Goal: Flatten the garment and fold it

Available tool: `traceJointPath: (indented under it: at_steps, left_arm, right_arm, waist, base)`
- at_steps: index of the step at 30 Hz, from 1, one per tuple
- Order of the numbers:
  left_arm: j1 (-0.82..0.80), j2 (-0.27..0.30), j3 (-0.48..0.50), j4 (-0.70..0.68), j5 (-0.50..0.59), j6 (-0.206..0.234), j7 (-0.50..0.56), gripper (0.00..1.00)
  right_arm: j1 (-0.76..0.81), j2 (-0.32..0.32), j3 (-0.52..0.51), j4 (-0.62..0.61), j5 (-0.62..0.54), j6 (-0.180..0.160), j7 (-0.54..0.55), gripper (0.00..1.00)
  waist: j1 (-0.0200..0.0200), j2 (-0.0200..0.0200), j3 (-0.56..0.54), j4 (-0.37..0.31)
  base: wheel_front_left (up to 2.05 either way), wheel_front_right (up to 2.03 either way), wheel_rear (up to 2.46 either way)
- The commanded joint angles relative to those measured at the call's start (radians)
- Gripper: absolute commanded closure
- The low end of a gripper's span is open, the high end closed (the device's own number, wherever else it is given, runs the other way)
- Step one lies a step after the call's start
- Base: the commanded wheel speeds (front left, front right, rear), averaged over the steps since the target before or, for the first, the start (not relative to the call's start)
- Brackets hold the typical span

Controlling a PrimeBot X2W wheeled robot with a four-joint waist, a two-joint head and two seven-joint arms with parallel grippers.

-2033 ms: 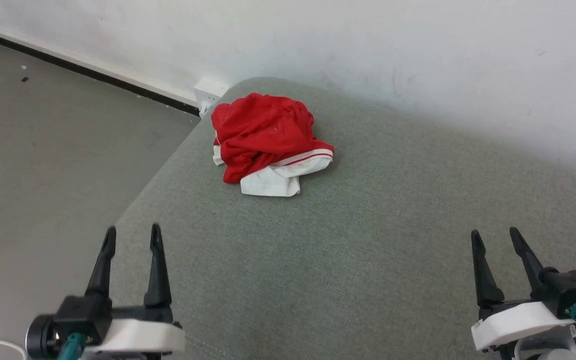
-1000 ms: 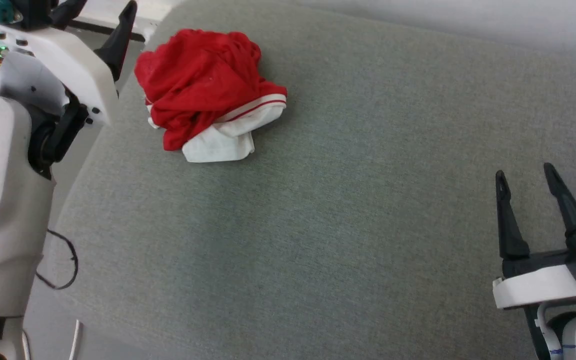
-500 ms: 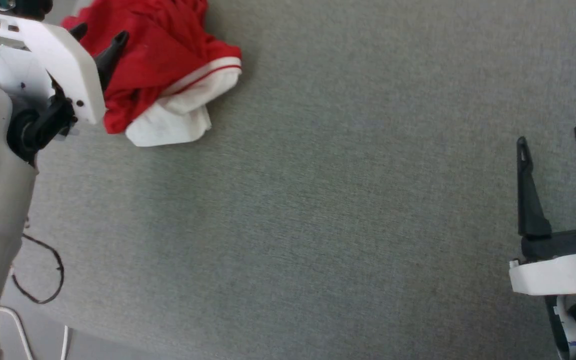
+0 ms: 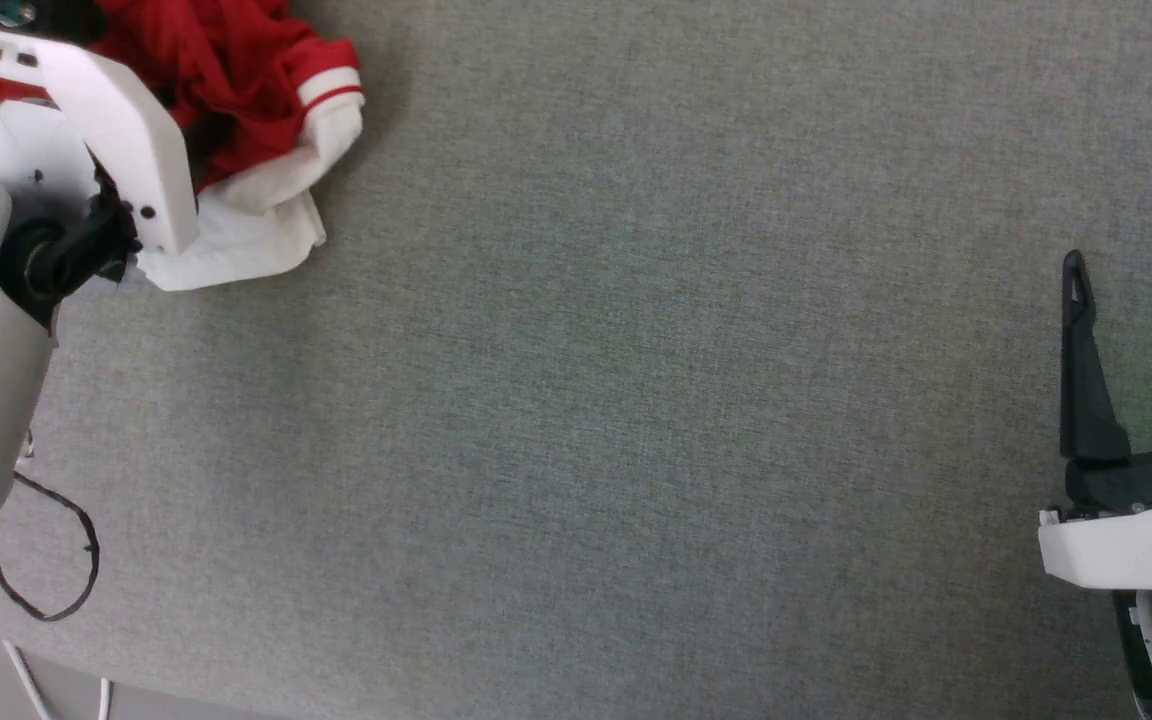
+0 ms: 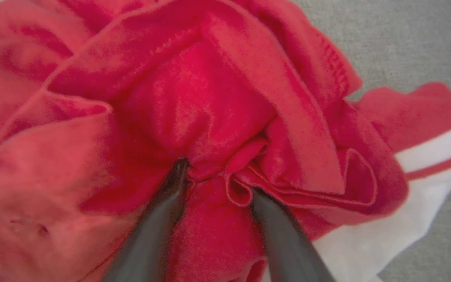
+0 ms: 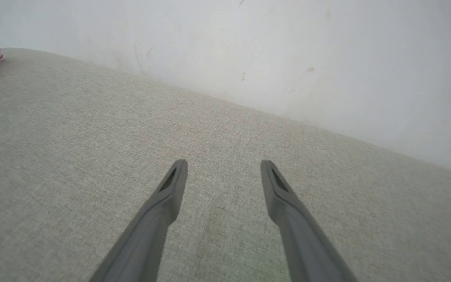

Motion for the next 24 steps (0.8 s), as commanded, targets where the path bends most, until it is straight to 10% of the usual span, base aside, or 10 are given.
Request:
traceJointPath:
  at_steps: [1,24]
  left_arm:
    - [-0.004,0.002,-0.019,0.011,-0.017,-0.001,-0.015,1.00]
    - [-0.104,0.091,-0.084,-0.078,-0.168,-0.001,-0.207,1.00]
  right_arm:
    - [-0.016,-0.002,-0.005,-0.008,-0.002,-0.001,0.002,0.00]
    - [-0.002,0.000,0.003,0.181,0.111,-0.001,-0.105,0.00]
  waist:
    - [0.0000,0.0000,0.008,-0.005]
    - [0.0000,0.0000,-0.287,0.000]
  base:
    - [0.00,0.00,0.00]
    - [0.00,0.00,0.00]
